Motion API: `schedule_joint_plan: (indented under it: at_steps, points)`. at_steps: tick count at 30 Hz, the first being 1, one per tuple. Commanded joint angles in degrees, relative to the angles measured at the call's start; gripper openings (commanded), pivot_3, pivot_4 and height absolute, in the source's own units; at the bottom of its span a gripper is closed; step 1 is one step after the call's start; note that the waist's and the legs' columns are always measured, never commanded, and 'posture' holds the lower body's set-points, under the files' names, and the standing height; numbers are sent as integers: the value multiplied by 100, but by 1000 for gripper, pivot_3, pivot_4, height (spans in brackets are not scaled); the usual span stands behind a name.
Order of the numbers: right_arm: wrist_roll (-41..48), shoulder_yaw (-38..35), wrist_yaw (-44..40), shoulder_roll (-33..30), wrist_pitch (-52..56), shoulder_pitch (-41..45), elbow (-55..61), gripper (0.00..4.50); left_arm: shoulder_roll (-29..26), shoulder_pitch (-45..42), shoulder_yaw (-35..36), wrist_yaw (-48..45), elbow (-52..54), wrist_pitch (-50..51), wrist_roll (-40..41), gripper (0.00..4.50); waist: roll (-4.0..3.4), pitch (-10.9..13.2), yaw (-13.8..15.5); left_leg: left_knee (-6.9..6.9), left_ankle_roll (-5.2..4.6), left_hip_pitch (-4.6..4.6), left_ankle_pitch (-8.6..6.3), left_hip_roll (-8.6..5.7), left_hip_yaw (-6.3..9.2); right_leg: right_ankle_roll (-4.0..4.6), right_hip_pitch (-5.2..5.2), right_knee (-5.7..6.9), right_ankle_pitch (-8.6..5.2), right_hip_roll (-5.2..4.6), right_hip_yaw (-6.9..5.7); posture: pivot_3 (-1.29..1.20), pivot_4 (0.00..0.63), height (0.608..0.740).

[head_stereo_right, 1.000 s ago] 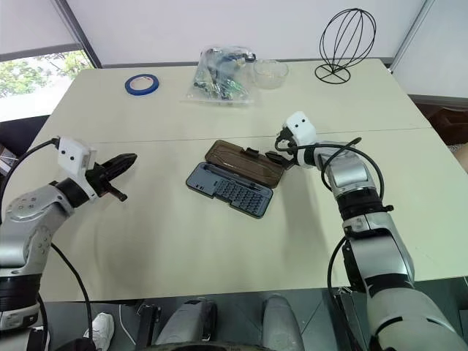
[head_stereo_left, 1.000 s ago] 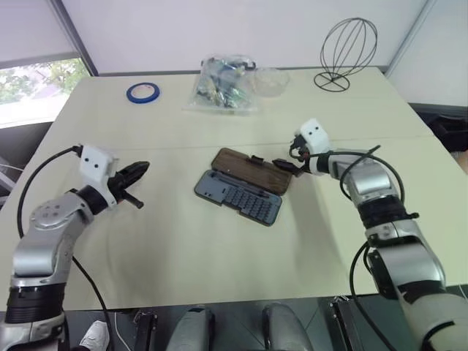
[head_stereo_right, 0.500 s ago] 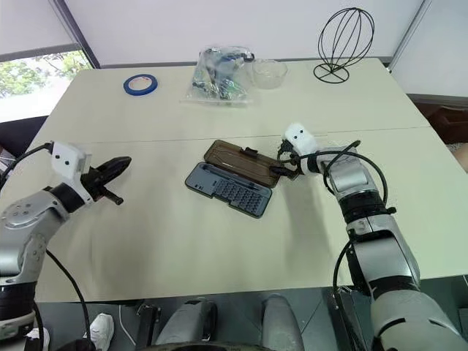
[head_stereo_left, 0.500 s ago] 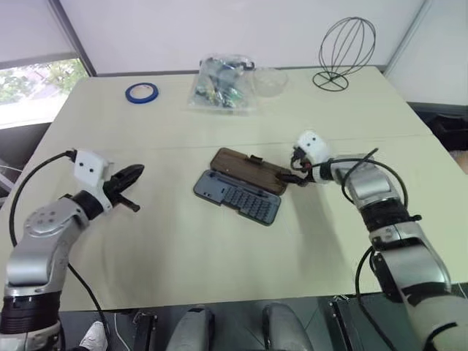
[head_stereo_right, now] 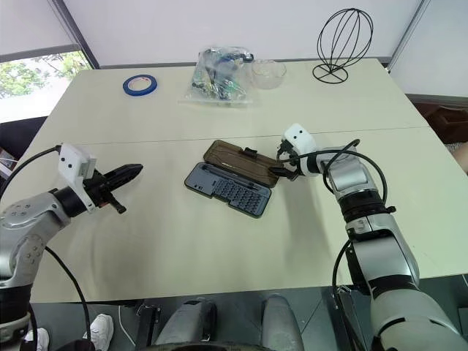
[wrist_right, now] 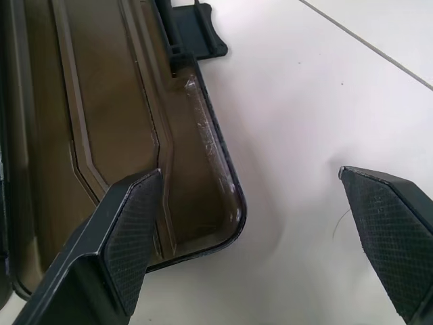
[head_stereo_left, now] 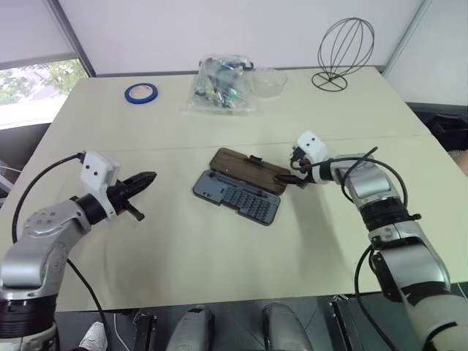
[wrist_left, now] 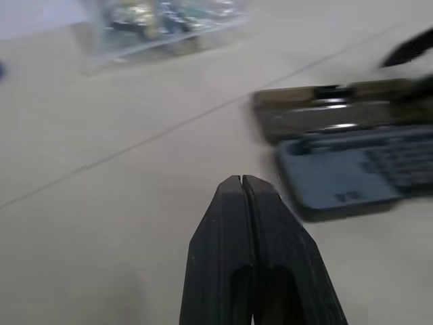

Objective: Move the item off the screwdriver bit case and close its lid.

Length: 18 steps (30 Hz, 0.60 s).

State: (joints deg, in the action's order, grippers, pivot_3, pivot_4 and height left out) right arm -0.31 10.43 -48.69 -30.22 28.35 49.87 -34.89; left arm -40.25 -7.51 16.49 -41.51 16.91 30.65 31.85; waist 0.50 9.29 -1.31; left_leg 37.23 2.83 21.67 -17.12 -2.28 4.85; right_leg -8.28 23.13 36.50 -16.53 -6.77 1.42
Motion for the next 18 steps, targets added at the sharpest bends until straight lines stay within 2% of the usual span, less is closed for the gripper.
schedule_joint_plan:
  at_steps: [1, 8, 14, 18]
  points:
    - [-176, 140, -29, 37, 72, 5, -316, 3562, -155, 25, 59, -153, 215, 24, 76, 0, 0, 0, 1, 0, 1, -2, 0, 0, 0, 0, -2, 0, 0, 0, 0, 0, 150, 740]
    - [-275, 271, -145, 94, -16, 18, -493, 26, -197, 47, 94, -153, 211, -13, -6, 0, 7, -5, 12, 1, 1, -17, 0, -1, 1, 0, -22, -3, 0, 0, -1, 0, 150, 740]
    - [-342, 395, -383, 82, -203, 18, -293, 26, -214, -39, 132, -106, 142, -46, -44, 0, 11, -7, 8, 1, 2, -26, 1, 1, 4, 1, -33, -4, 0, 4, -3, 0, 150, 740]
    - [-611, 646, -603, -34, -883, 47, -124, 26, -217, -116, 131, -80, 93, -49, -43, 0, 11, -7, 6, -1, 2, -24, 1, 1, 4, 0, -28, -4, 0, 3, -3, 0, 150, 740]
